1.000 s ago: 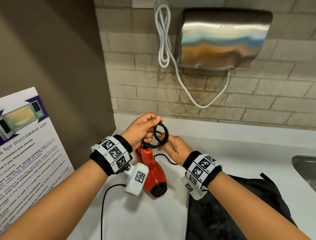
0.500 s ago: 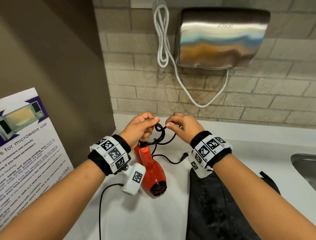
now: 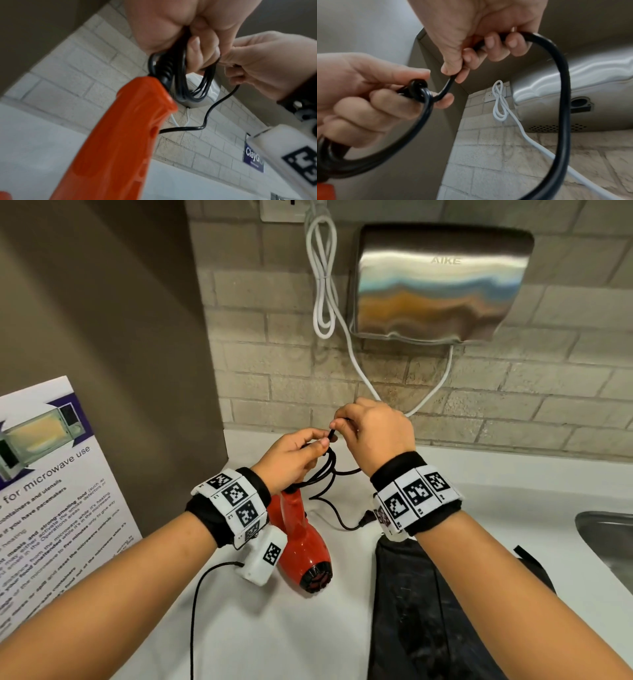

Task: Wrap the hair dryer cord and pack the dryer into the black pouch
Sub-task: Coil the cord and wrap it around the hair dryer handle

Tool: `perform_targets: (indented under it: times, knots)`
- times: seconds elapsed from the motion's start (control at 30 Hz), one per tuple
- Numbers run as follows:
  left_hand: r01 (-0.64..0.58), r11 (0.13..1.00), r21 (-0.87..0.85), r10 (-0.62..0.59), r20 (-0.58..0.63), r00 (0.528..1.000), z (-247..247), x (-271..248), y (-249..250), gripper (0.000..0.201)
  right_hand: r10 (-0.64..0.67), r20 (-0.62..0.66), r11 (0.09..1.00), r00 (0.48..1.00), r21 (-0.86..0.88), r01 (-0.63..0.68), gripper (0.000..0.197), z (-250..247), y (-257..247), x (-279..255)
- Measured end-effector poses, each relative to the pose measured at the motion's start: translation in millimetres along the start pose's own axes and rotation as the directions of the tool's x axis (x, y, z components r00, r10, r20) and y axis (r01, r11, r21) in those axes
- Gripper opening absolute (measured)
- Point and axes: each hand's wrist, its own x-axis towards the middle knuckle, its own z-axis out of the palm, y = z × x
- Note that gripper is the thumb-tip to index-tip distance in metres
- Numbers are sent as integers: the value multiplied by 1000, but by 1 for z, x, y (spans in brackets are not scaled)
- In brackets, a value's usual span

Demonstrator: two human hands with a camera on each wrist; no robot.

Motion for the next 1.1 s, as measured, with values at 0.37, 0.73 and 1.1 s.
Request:
perform_targets:
  times: [0.37, 0.73, 1.1]
  knots:
    - [-119, 974, 192, 113, 46, 993, 9, -6, 2, 26, 16, -55, 998, 998, -55, -19, 26, -2, 7, -2]
    - [-95, 995, -29, 90, -133, 987, 3, 5, -2, 31, 22, -114, 983, 993, 184, -1, 28, 8, -1, -27]
    - [-67, 986, -155, 25, -259, 966, -5, 16, -15, 22, 127, -79, 900, 989, 427, -82, 22, 26, 35, -43]
